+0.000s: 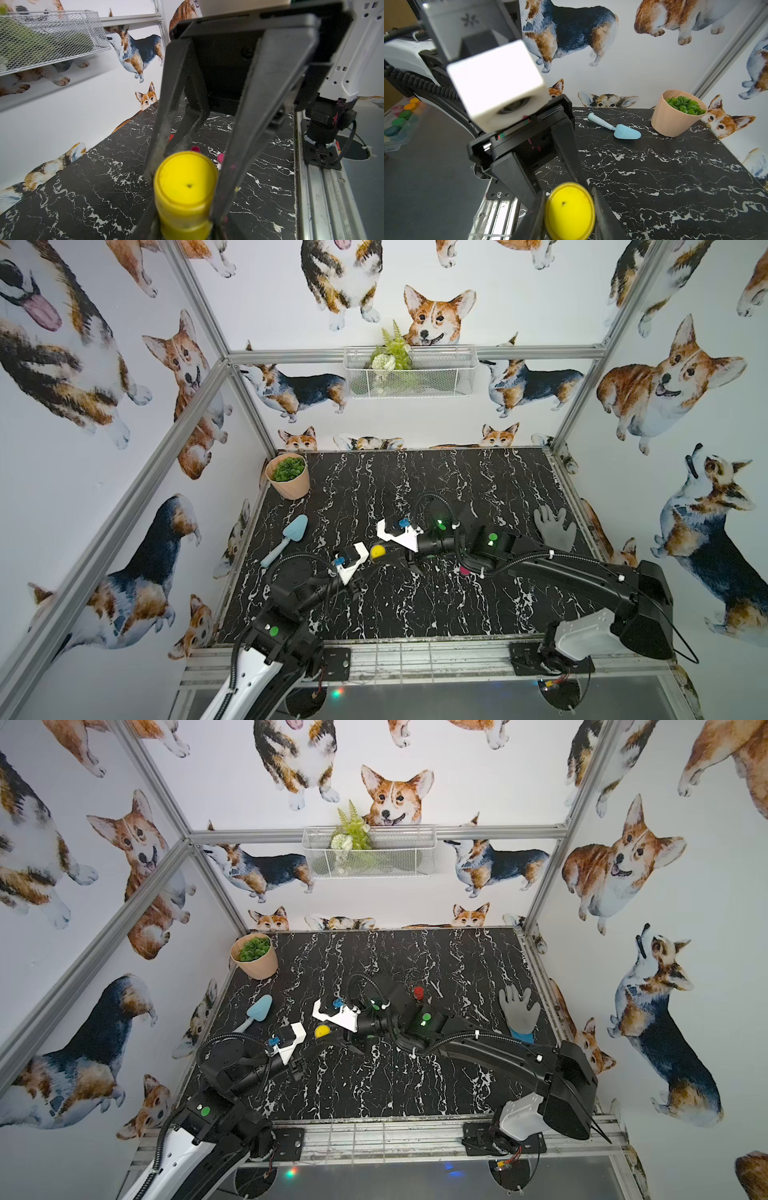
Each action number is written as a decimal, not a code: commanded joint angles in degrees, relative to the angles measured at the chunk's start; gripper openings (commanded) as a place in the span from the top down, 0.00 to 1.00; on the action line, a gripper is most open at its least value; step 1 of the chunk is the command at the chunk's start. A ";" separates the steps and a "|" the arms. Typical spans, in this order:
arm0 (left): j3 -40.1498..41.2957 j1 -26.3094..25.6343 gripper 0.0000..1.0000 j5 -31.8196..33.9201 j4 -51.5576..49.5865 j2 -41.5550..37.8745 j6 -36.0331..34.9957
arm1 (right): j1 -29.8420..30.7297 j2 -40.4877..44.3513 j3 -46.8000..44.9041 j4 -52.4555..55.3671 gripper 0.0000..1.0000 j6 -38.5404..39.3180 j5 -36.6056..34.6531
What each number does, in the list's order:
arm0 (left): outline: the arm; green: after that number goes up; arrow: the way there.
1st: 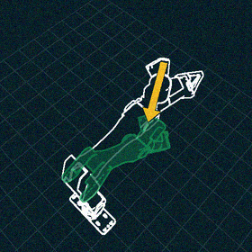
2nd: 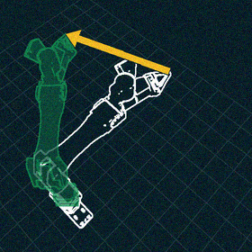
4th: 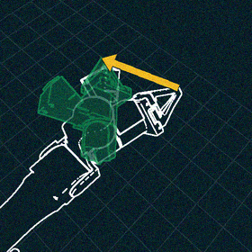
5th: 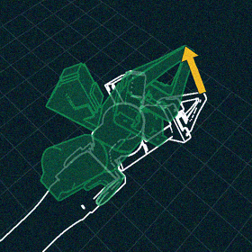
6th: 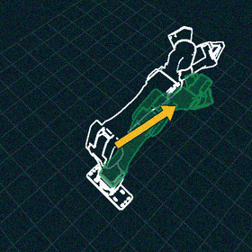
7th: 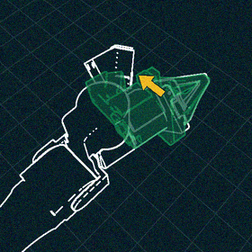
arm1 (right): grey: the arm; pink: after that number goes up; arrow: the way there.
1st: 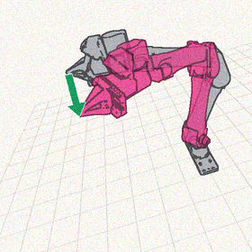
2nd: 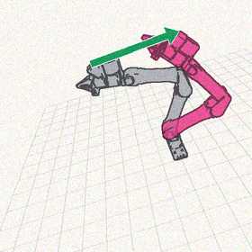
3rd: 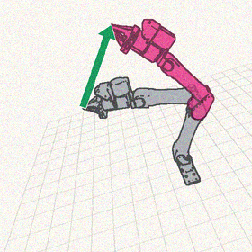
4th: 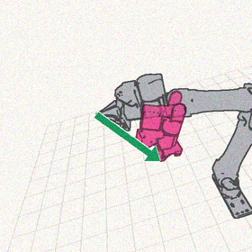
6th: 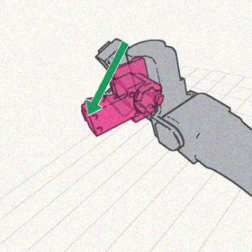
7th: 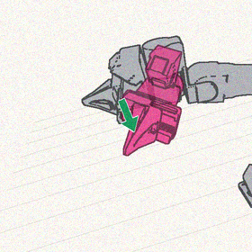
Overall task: Close the paint jar lid
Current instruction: Screw the lid onto the paint jar.
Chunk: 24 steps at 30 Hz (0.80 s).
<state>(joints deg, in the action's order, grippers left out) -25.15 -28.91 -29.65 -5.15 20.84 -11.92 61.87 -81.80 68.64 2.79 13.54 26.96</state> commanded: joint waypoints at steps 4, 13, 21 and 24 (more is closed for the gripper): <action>0.09 0.06 0.68 4.31 1.81 -1.83 -2.01 | 0.97 -0.79 -1.02 -2.80 0.65 -2.83 -4.45; 0.45 0.07 0.69 11.52 1.79 -4.72 -3.27 | 5.90 -6.22 1.56 -4.96 0.64 -6.16 -18.81; 0.89 0.07 0.69 19.24 1.96 -7.39 -4.42 | 6.60 -10.45 1.81 -11.65 0.65 -18.99 -30.08; 0.84 0.04 0.69 21.78 1.97 -7.22 -4.51 | 6.86 -12.50 3.25 -11.84 0.65 -21.08 -31.57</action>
<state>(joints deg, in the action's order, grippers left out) -23.86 -28.82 -7.35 -11.75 14.00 -14.79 68.75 -91.98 70.70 -10.33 -1.69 4.25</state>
